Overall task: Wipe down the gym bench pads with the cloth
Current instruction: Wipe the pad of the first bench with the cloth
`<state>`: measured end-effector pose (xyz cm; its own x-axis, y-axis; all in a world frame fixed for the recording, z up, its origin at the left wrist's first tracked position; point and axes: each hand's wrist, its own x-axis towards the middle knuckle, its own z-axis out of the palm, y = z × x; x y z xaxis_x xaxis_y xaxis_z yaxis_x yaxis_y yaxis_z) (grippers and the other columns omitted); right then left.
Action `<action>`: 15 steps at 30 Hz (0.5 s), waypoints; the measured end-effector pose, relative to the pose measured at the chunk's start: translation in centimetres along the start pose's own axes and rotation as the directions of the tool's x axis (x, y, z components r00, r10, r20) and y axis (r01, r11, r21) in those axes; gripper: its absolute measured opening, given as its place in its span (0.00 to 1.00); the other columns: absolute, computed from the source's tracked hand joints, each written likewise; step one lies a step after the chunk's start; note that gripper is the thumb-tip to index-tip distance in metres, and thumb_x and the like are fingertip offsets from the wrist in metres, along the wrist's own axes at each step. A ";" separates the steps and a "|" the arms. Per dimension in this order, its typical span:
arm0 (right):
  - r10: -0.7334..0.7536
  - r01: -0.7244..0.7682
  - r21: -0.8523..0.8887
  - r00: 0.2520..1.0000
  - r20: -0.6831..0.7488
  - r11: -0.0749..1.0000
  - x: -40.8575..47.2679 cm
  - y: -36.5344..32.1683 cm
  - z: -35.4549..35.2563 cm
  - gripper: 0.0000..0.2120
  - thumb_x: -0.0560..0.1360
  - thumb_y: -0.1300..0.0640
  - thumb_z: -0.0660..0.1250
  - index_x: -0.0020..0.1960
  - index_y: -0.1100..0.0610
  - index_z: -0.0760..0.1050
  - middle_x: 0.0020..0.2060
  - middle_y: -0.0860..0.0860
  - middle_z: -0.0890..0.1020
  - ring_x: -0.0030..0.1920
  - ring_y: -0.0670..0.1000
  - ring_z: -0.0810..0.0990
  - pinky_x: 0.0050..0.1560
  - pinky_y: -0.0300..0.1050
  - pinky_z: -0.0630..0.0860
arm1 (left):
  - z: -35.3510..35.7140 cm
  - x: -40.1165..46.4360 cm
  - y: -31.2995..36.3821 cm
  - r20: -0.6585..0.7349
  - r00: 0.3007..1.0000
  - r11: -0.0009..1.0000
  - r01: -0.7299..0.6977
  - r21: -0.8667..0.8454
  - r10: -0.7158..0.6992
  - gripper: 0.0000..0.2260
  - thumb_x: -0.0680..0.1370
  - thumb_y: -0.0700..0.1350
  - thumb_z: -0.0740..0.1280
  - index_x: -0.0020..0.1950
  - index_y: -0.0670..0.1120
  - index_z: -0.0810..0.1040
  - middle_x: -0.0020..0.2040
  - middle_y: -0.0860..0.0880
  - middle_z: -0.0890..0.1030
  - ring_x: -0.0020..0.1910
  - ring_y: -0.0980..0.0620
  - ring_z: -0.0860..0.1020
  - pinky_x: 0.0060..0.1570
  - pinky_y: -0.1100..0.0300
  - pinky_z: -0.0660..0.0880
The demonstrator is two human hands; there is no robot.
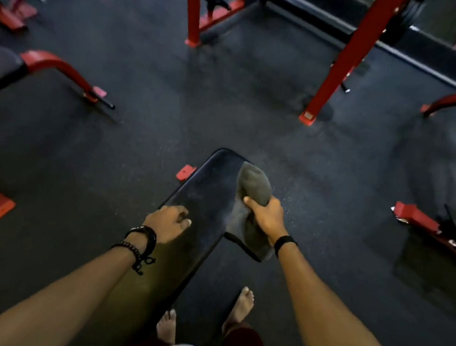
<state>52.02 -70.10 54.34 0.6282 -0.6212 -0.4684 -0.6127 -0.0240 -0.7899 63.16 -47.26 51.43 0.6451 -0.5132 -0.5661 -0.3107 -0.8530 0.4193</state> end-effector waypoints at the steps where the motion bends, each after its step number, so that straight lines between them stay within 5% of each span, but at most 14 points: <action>1: -0.016 0.016 -0.019 1.000 -0.001 1.000 1.0 -0.2 -1.6 0.19 0.74 0.52 0.74 0.62 0.57 0.77 0.54 0.53 0.82 0.56 0.53 0.79 0.58 0.49 0.76 | -0.3 0.8 1.9 -0.018 0.999 1.000 -0.031 -0.001 0.031 0.18 0.80 0.55 0.63 0.67 0.50 0.74 0.62 0.48 0.79 0.60 0.47 0.77 0.61 0.51 0.74; 10: -0.133 0.149 -0.305 0.989 0.071 0.941 9.6 0.9 -16.2 0.26 0.73 0.46 0.73 0.68 0.53 0.72 0.60 0.54 0.81 0.60 0.56 0.78 0.61 0.53 0.75 | -1.5 11.2 21.2 -0.100 0.959 0.948 -0.242 0.207 0.266 0.16 0.79 0.55 0.62 0.64 0.50 0.75 0.62 0.47 0.80 0.59 0.43 0.78 0.56 0.49 0.75; 15: -0.156 0.158 -0.432 0.987 0.042 0.888 14.1 -1.2 -27.3 0.28 0.73 0.44 0.72 0.69 0.52 0.71 0.61 0.54 0.80 0.61 0.57 0.79 0.60 0.54 0.76 | -2.8 15.3 30.8 -0.132 0.943 0.944 -0.281 0.170 0.305 0.18 0.78 0.57 0.63 0.64 0.50 0.76 0.60 0.48 0.81 0.59 0.46 0.79 0.59 0.51 0.75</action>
<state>48.56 -100.19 59.46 0.7356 -0.5763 -0.3561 -0.6516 -0.4582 -0.6045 65.44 -81.13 57.68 0.6059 -0.7316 -0.3125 -0.5938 -0.6773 0.4344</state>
